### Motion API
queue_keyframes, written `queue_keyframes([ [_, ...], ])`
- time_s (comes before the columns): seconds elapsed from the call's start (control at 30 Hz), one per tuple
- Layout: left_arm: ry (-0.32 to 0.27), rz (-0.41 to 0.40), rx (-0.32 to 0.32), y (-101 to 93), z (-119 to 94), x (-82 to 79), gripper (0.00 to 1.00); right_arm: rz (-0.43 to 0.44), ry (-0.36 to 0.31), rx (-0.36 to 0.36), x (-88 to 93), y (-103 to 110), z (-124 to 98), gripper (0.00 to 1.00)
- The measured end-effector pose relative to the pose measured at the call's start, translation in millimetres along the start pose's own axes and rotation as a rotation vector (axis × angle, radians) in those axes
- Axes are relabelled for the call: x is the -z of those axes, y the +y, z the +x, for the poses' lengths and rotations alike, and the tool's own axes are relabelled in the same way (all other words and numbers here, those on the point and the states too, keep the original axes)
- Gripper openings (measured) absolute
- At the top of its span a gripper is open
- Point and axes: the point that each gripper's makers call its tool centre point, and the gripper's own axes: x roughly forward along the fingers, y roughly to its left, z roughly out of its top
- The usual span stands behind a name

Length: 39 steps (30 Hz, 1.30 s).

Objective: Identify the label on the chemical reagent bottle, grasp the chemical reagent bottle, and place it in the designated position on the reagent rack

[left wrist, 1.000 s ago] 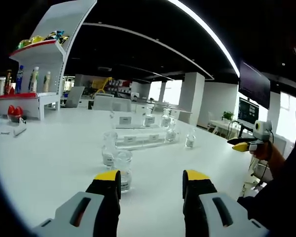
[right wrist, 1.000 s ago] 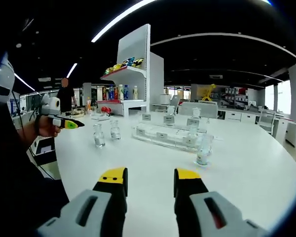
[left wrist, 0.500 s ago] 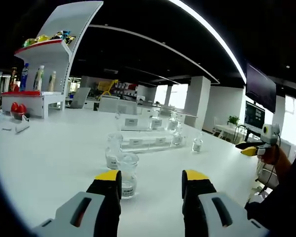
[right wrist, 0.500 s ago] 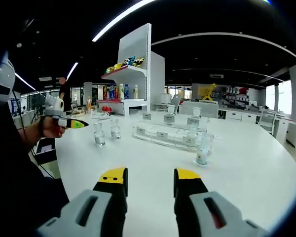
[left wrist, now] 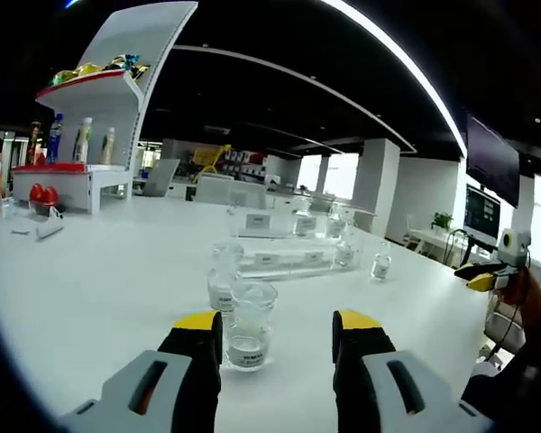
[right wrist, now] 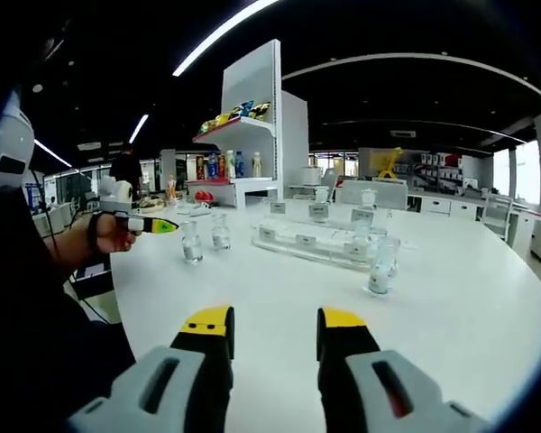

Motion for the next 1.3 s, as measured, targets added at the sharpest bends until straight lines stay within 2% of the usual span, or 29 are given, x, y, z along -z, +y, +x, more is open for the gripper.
queue_keyframes([
  [0.4,-0.007,-0.01,-0.029,7.4,14,3.1,0.48,0.006,0.005,-0.005,4.2,0,-1,0.36],
  [0.6,0.005,0.024,-0.046,12.4,23,8.9,0.46,0.012,0.009,0.003,8.0,-3,-1,0.36],
  [0.77,-0.021,0.033,-0.061,13.8,27,3.7,0.43,0.013,0.011,0.002,9.0,-2,-1,0.36],
  [1.3,-0.019,0.071,-0.086,12.7,43,7.6,0.38,0.012,0.026,0.014,12.6,-6,0,0.35],
])
